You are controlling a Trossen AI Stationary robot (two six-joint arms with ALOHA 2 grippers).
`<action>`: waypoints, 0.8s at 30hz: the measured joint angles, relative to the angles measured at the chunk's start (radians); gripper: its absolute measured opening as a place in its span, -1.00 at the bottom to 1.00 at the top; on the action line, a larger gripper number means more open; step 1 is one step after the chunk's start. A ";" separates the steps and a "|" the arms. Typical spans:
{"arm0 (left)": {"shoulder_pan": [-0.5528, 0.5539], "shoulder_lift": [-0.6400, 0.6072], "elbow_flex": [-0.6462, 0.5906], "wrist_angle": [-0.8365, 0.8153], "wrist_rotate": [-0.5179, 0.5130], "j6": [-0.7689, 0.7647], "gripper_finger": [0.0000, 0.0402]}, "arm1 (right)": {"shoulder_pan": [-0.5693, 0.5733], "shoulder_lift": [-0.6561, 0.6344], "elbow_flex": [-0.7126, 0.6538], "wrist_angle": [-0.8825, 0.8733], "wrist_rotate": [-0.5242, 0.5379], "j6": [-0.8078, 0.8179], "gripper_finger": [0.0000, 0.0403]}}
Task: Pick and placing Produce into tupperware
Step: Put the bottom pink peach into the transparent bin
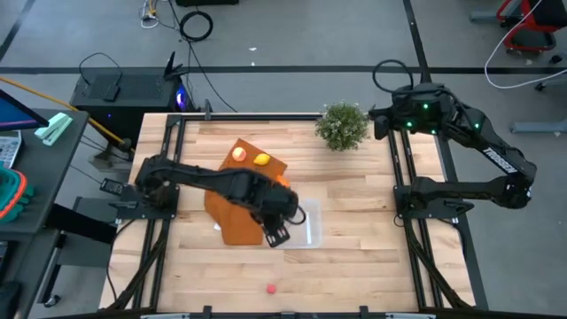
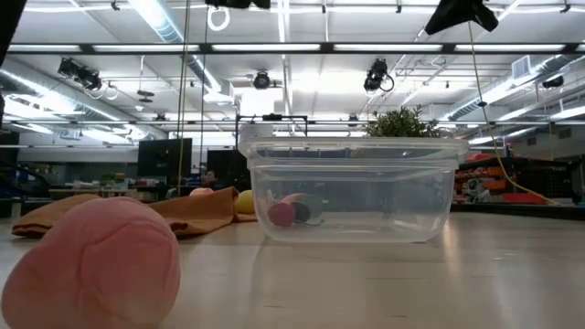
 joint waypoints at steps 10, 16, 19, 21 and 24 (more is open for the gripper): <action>-0.195 0.021 -0.001 0.260 -0.067 -0.359 -0.47 | 0.003 0.000 0.000 -0.022 -0.090 -0.096 -0.99; -0.255 0.068 -0.001 0.429 -0.087 -0.428 -0.47 | 0.003 0.000 0.000 -0.022 -0.120 -0.111 -0.99; -0.272 0.100 -0.001 0.474 -0.092 -0.435 -0.49 | 0.003 0.000 0.000 -0.022 -0.120 -0.116 -0.99; -0.277 0.125 -0.001 0.473 -0.066 -0.459 -0.49 | 0.003 0.000 0.000 -0.022 -0.120 -0.120 -0.99; -0.271 0.157 -0.002 0.497 0.029 -0.463 -0.49 | 0.003 0.000 0.000 -0.023 -0.121 -0.124 -0.99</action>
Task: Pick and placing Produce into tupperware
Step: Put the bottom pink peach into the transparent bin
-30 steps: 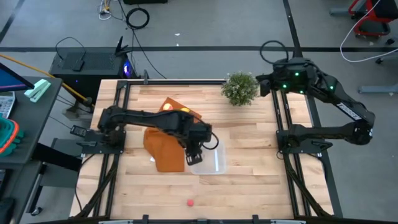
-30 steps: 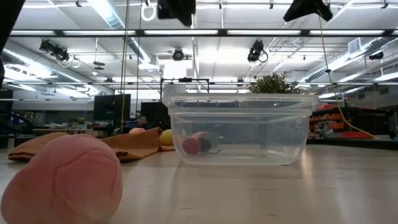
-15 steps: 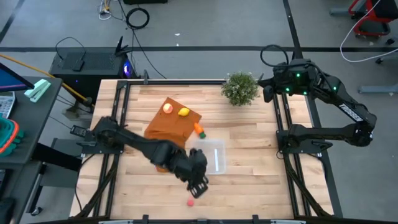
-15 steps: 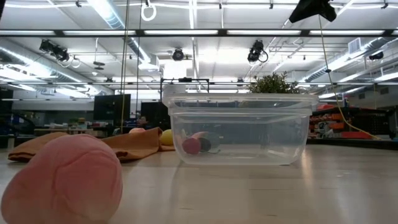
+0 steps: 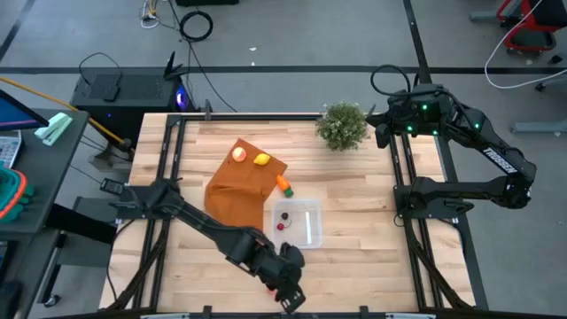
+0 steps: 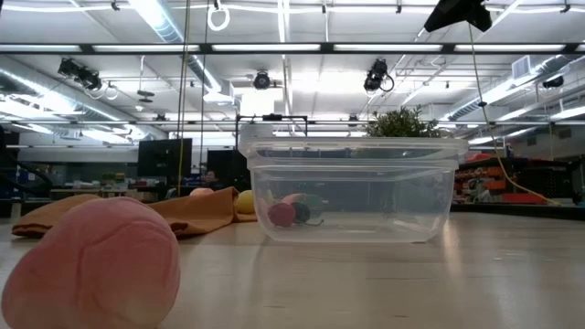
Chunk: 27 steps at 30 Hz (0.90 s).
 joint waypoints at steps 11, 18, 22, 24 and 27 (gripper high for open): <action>0.047 0.021 0.001 0.251 0.065 0.119 -0.61 | 0.000 0.000 0.000 -0.013 -0.008 -0.002 -0.99; 0.069 0.021 0.001 0.399 0.260 -0.014 -0.66 | 0.000 0.000 0.000 -0.016 -0.009 -0.011 -0.99; 0.071 0.021 0.021 0.482 0.263 -0.048 -0.72 | 0.000 0.000 0.000 -0.015 -0.010 -0.029 -0.99; 0.068 0.023 0.056 0.419 0.262 -0.035 -0.79 | 0.000 0.000 0.000 -0.016 -0.010 -0.034 -0.99; 0.064 0.055 0.132 0.313 0.264 0.010 -0.93 | 0.000 0.000 0.000 -0.030 -0.010 -0.042 -0.99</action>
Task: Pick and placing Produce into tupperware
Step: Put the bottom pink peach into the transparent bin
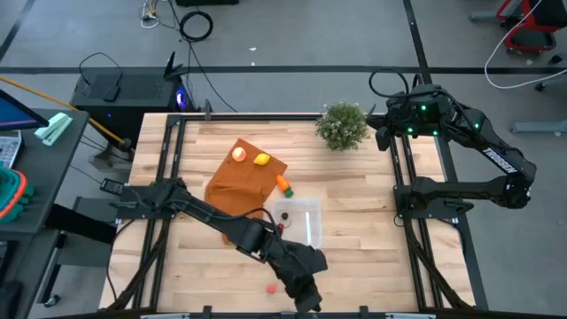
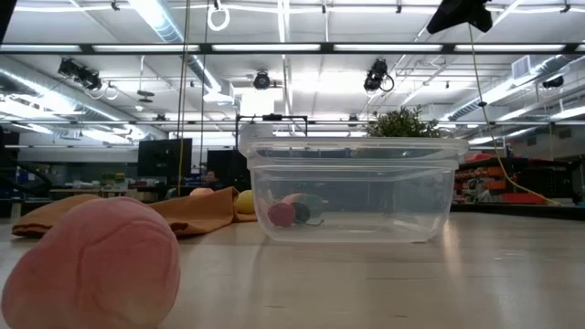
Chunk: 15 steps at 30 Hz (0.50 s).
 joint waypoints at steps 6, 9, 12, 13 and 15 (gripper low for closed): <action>-0.029 0.133 0.194 -0.122 -0.028 0.086 -0.95 | 0.000 0.000 0.000 -0.008 0.000 -0.021 -0.99; -0.042 0.169 0.179 -0.195 -0.033 0.090 -0.96 | 0.000 0.000 0.000 -0.007 0.000 -0.023 -0.99; -0.042 0.178 0.166 -0.314 -0.039 0.091 -0.98 | 0.000 0.000 0.000 -0.008 0.000 -0.023 -0.99; -0.039 0.175 0.167 -0.364 -0.055 0.097 -0.98 | 0.000 0.000 0.000 -0.009 0.000 -0.023 -0.99; -0.034 0.171 0.169 -0.484 -0.131 0.092 -0.96 | 0.000 0.000 0.000 -0.011 -0.001 -0.023 -0.99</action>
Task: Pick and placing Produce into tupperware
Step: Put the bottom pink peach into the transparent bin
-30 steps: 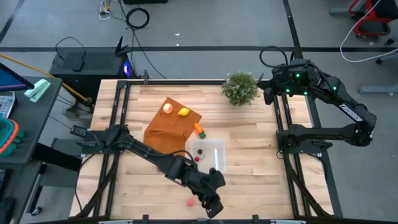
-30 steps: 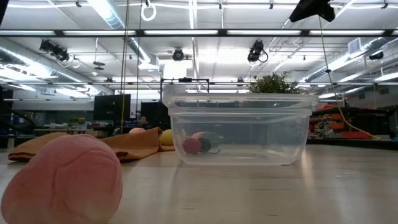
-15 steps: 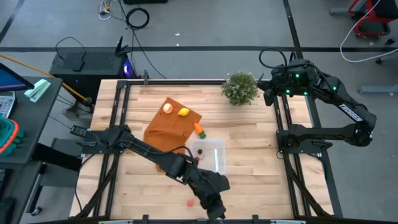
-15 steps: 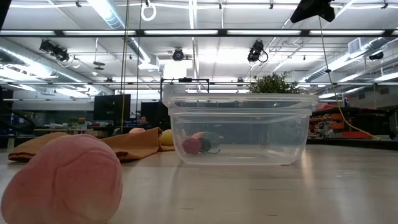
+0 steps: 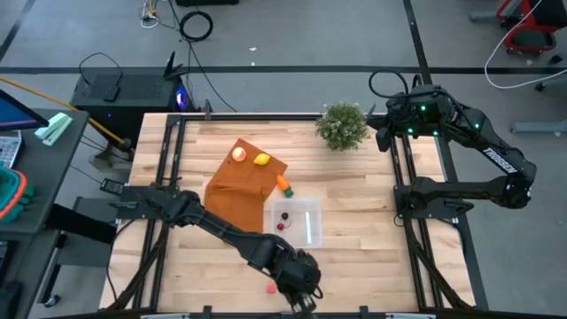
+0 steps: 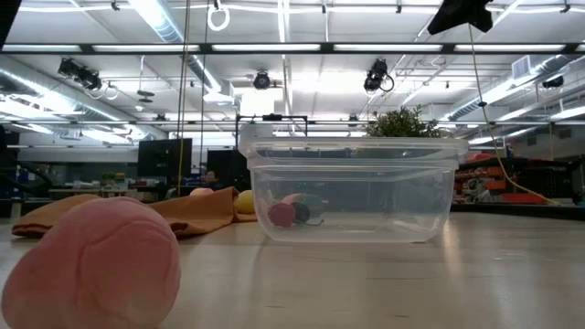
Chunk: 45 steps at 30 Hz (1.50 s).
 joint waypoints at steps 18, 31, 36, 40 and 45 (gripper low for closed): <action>-0.084 0.077 -0.004 -0.380 -0.206 -0.279 -0.85 | 0.000 0.002 0.000 -0.003 0.000 0.006 -0.99; -0.110 0.076 -0.149 -0.274 -0.194 -0.386 -0.29 | 0.000 0.046 0.000 -0.004 -0.007 0.012 -0.99; -0.117 0.076 -0.198 -0.166 -0.172 -0.409 -0.05 | 0.000 0.046 0.000 -0.004 -0.011 0.014 -0.99; -0.108 0.076 -0.206 -0.107 -0.173 -0.407 0.11 | 0.000 0.046 0.000 -0.004 -0.011 0.015 -0.99; -0.102 0.075 -0.222 -0.111 -0.185 -0.407 0.25 | 0.000 0.045 0.000 -0.003 -0.012 0.026 -0.99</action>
